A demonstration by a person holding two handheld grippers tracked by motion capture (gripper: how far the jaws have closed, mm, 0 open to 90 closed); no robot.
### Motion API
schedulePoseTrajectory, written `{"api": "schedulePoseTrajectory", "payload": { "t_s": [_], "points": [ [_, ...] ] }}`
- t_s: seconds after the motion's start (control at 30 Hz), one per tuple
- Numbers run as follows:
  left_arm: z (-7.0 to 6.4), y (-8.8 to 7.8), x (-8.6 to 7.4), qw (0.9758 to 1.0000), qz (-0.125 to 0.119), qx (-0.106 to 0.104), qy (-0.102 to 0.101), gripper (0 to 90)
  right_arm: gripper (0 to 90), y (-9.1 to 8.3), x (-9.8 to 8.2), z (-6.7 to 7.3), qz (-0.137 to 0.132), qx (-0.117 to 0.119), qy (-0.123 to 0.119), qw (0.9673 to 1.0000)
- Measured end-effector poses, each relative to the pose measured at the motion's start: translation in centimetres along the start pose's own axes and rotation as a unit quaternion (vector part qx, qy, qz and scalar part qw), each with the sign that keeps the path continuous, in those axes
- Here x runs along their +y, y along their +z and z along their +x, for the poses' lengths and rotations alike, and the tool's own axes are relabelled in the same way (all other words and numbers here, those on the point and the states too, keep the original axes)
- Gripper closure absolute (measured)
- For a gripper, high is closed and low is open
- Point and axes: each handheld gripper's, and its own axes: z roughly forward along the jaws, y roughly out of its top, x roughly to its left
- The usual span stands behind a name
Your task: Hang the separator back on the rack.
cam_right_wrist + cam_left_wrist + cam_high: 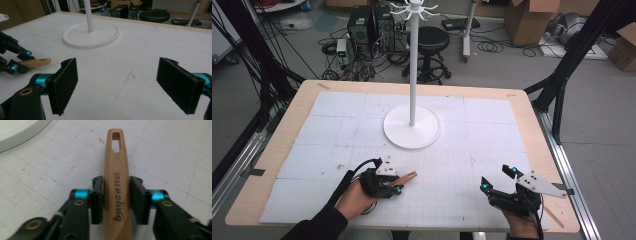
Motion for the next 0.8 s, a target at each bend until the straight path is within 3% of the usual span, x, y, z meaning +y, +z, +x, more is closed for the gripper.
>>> {"api": "schedulePoseTrajectory", "payload": {
  "t_s": [0.27, 0.47, 0.57, 0.7, 0.8],
  "points": [
    [0.1, -0.1, 0.1, 0.9999, -0.002, 0.003, -0.015, 67.2, 16.6, 0.1, 0.0, 0.0, 0.001, 0.002, -0.002, 1.0],
    [0.5, -1.9, 0.3, 0.9981, -0.051, -0.01, -0.034, 67.3, 16.6, 0.1, -0.1, 0.0, 0.005, 0.003, 0.002, 1.0],
    [0.6, -3.2, 0.3, 0.9966, -0.075, -0.007, -0.031, 67.3, 16.6, 0.1, -0.1, 0.0, 0.006, 0.004, -0.001, 1.0],
    [0.7, -5.1, 0.2, 0.9929, -0.113, -0.006, -0.035, 67.3, 16.6, 0.4, -0.1, 0.1, 0.008, 0.009, -0.001, 0.9999],
    [0.9, -6.8, 0.0, 0.9869, -0.155, -0.019, -0.042, 67.3, 16.6, 0.4, 0.0, 0.3, 0.004, 0.025, 0.004, 0.9997]
  ]
}}
